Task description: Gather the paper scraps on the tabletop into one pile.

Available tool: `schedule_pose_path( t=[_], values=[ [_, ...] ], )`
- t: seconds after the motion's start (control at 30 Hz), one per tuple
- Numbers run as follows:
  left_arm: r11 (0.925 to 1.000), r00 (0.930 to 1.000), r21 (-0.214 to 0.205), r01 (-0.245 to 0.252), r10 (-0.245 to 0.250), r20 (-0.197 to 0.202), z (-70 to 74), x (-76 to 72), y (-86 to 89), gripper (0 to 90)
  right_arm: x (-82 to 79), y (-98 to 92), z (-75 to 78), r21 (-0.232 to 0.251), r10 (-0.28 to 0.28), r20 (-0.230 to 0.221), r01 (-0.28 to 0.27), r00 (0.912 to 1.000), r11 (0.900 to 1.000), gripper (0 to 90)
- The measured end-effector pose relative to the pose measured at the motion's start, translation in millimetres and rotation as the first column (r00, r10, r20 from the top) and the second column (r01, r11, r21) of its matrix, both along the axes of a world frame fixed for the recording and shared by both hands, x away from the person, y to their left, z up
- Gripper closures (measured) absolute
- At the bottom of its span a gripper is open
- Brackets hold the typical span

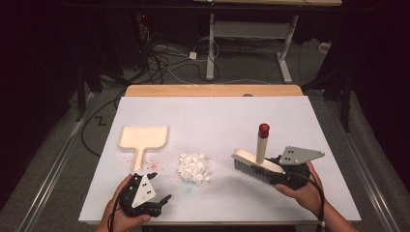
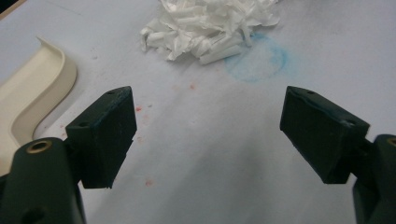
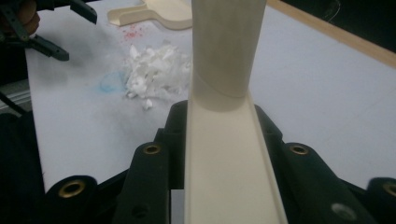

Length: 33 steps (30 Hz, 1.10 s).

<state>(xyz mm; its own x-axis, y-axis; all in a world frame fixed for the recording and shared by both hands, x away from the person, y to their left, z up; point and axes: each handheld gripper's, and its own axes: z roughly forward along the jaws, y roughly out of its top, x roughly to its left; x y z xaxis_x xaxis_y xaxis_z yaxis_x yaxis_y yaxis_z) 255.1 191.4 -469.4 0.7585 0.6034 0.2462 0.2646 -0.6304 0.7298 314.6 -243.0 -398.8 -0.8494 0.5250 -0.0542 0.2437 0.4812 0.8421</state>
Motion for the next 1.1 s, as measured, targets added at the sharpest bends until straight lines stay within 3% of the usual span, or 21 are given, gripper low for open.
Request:
schedule_pose_path(
  t=[0.07,0.17,0.23,0.33,0.4,0.43,0.53,0.6,0.67,0.8,0.83,0.87,0.93,0.97,1.03,1.07,1.1],
  values=[
    [1.0000,1.0000,0.001,0.000,0.000,0.003,0.4,-0.5,-0.1,17.5,-4.3,-7.4,2.3,-0.006,-0.001,-0.014,0.001,0.9999,1.0000,68.1],
    [1.0000,1.0000,0.004,0.002,-0.002,0.005,0.6,-1.3,-1.2,17.5,-10.6,-20.9,7.6,0.000,0.006,-0.092,-0.006,0.9957,1.0000,68.1],
    [1.0000,1.0000,0.007,0.004,-0.005,0.003,0.5,-1.2,-1.8,17.5,-16.5,-29.4,9.3,-0.013,-0.006,-0.116,0.004,0.9932,0.9999,68.1],
    [0.9999,1.0000,0.013,0.010,-0.010,-0.002,0.1,-0.2,-3.0,17.5,-19.6,-41.2,7.8,-0.033,0.002,-0.199,-0.009,0.9799,0.9994,68.1],
    [0.9998,0.9999,0.015,0.011,-0.011,0.001,0.1,0.0,-4.0,17.6,-16.6,-47.2,4.1,-0.052,0.013,-0.272,-0.028,0.9621,0.9982,68.1],
    [0.9998,0.9999,0.013,0.012,-0.012,0.000,0.1,-0.1,-4.5,17.5,-13.8,-49.3,1.6,-0.057,0.014,-0.316,-0.034,0.9488,0.9978,68.1],
    [0.9997,0.9999,0.018,0.014,-0.014,-0.003,-0.3,0.1,-5.2,17.5,2.9,-53.0,-8.4,-0.071,0.000,-0.386,-0.030,0.9225,0.9971,68.0],
    [0.9997,0.9999,0.019,0.016,-0.016,-0.003,-0.4,0.1,-5.4,17.5,16.4,-53.0,-12.4,-0.092,-0.034,-0.403,-0.004,0.9144,0.9957,67.8],
    [0.9998,0.9999,0.016,0.015,-0.015,-0.004,-0.4,0.8,-5.1,17.5,30.4,-52.6,-14.4,-0.102,-0.050,-0.406,0.009,0.9124,0.9947,66.8],
    [0.9998,0.9999,0.018,0.013,-0.013,-0.007,-0.2,3.9,-6.3,17.6,60.5,-49.6,-18.6,-0.154,-0.071,-0.430,0.005,0.8998,0.9881,59.1],
    [0.9998,0.9999,0.016,0.015,-0.014,-0.009,-0.2,4.5,-7.0,17.6,67.2,-50.2,-19.9,-0.160,-0.083,-0.416,0.017,0.9055,0.9869,56.0],
    [0.9997,0.9998,0.018,0.015,-0.015,-0.009,-0.4,5.0,-7.3,17.5,73.2,-52.7,-18.9,-0.148,-0.102,-0.422,0.043,0.9011,0.9881,49.0],
    [0.9995,0.9998,0.027,0.016,-0.016,-0.012,-1.5,6.3,-8.0,17.5,79.0,-55.1,-17.1,-0.209,-0.172,-0.377,0.097,0.9099,0.9730,36.9],
    [0.9995,0.9998,0.028,0.015,-0.015,-0.013,-2.0,6.7,-8.3,17.6,80.6,-57.6,-17.0,-0.238,-0.202,-0.348,0.122,0.9156,0.9635,40.6],
    [0.9994,0.9998,0.031,0.017,-0.016,-0.013,-2.2,6.6,-9.2,17.5,75.9,-63.4,-13.9,-0.231,-0.236,-0.275,0.174,0.9320,0.9574,45.1],
    [0.9993,0.9998,0.032,0.018,-0.017,-0.013,-2.1,6.2,-9.9,17.6,72.9,-66.6,-12.4,-0.220,-0.241,-0.243,0.189,0.9395,0.9570,43.7],
    [0.9991,0.9997,0.037,0.022,-0.022,-0.012,-1.8,5.9,-10.6,17.5,69.6,-69.0,-10.8,-0.224,-0.259,-0.216,0.211,0.9412,0.9515,39.8]
  ],
)
